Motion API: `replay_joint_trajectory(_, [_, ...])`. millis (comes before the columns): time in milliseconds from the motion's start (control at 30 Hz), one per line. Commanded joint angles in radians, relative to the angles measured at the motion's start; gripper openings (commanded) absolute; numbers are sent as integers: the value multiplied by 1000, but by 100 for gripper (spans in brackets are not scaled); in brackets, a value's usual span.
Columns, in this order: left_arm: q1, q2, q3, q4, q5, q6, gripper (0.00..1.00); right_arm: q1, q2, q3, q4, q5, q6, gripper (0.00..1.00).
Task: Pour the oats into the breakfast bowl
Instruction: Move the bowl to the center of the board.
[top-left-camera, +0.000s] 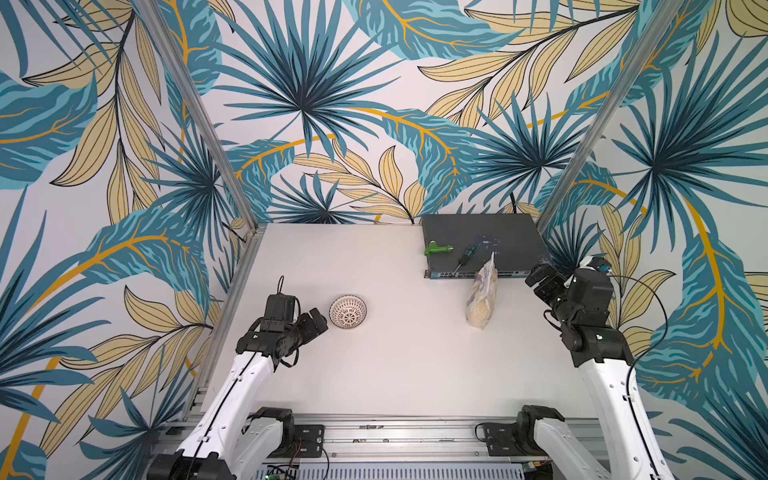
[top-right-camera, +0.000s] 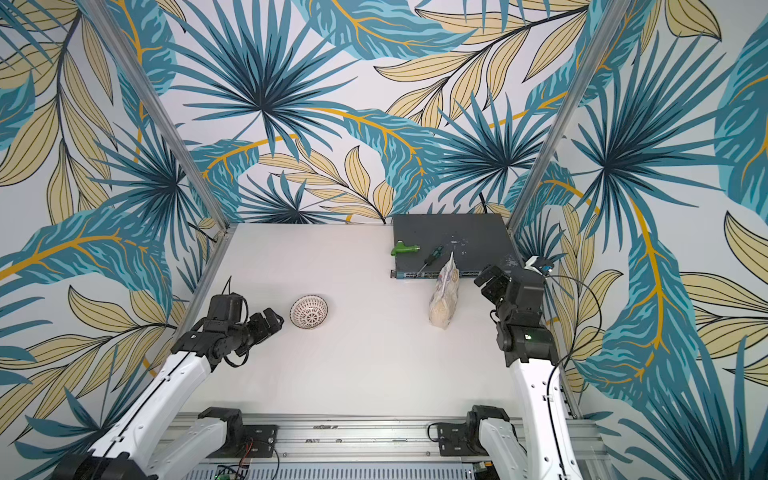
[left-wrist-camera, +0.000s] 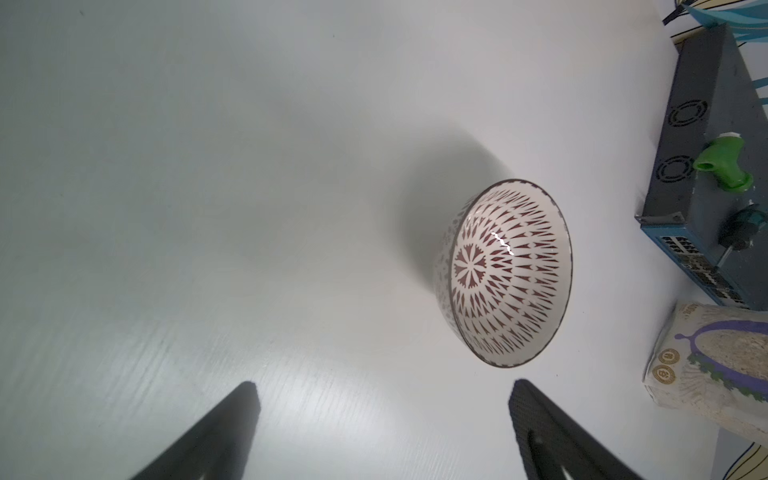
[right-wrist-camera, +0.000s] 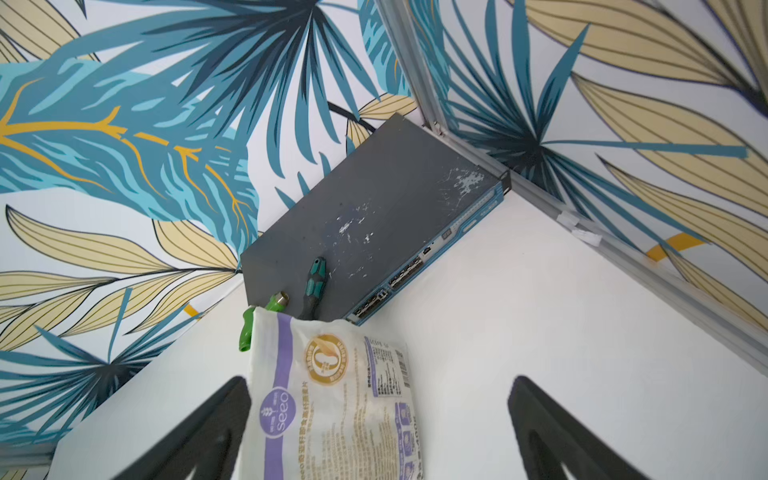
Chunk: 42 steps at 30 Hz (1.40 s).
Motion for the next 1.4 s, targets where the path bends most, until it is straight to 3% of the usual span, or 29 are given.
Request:
replay_joint_trajectory(0, [-13,78,12,85,43,-58,94,-1,5,-11,-115,-111,-3,100])
replay_joint_trajectory(433, [-96,434,174,184,34,-91,75,0,-17,-59,-98,-209,60,100])
replay_joint_trajectory(633, [-115,539,218,207,25,-125,50,0,-12,-66,-105,-248,62,100])
replay_joint_trajectory(733, [-118,553,228,202,23,-128,38,0,-8,-72,-108,-266,61,100])
replay_joint_trajectory(1000, [-166,536,241,143,7,-120,18,0,21,-76,-111,-305,41,100])
replay_joint_trajectory(1267, [-254,511,262,53,-12,-153,2,0,48,-59,-116,-327,25,100])
replay_joint_trajectory(1367, [-320,484,270,26,-19,-195,1,0,62,-34,-126,-338,12,100])
